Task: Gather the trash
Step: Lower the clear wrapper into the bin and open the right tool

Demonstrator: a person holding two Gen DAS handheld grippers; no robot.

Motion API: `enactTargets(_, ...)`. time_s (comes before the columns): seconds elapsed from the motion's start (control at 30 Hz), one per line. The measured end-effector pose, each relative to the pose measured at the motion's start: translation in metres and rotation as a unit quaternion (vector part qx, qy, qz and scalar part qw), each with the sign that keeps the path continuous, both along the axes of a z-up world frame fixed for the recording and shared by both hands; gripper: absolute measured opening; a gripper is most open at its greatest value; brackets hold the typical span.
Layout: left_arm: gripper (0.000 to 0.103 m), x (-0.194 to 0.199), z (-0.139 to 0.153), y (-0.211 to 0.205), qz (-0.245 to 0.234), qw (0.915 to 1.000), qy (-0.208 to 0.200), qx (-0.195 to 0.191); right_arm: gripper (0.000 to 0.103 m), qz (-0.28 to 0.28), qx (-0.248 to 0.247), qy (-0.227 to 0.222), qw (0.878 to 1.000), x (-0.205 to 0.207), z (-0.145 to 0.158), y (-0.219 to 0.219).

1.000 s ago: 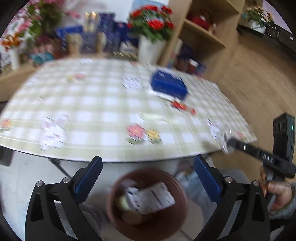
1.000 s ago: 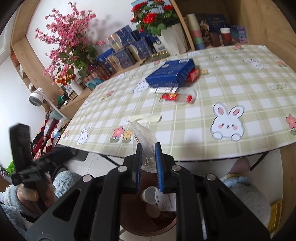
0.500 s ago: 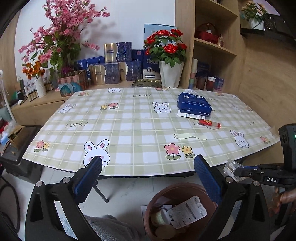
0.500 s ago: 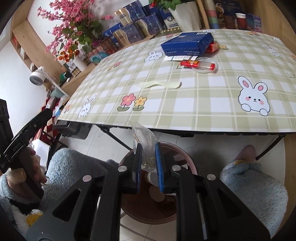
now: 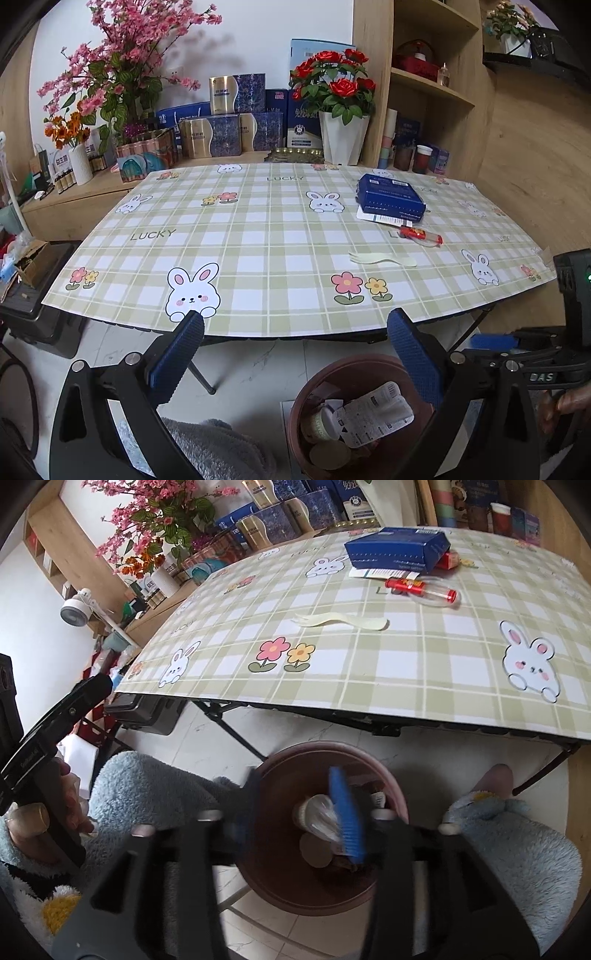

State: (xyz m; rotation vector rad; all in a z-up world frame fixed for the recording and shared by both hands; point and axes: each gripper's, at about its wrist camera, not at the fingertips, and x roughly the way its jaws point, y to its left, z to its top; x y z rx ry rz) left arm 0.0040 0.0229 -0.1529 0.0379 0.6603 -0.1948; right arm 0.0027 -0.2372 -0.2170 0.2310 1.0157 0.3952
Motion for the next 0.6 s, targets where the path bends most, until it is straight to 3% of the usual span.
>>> enactTargets(0.1,0.097,0.0,-0.001,0.0,-0.001,1.0,0.002,0.0,0.095,-0.024,-0.014,-0.017,0.999,0.001,0.005,-0.006)
enactTargets(0.13,0.097,0.0,-0.002,0.0,-0.001,1.0,0.004,0.001,0.097,-0.033,-0.021,-0.021,0.999,0.001,0.005,-0.008)
enactTargets(0.4,0.097,0.001,-0.005,-0.003,-0.006,0.9999,0.01,0.006,0.097,-0.071,-0.074,-0.044,0.994,0.005,0.006,-0.02)
enactTargets(0.6,0.097,0.002,-0.009,-0.004,-0.007,0.9998,0.018,0.01,0.097,-0.083,-0.064,-0.048,0.993,0.009,0.007,-0.028)
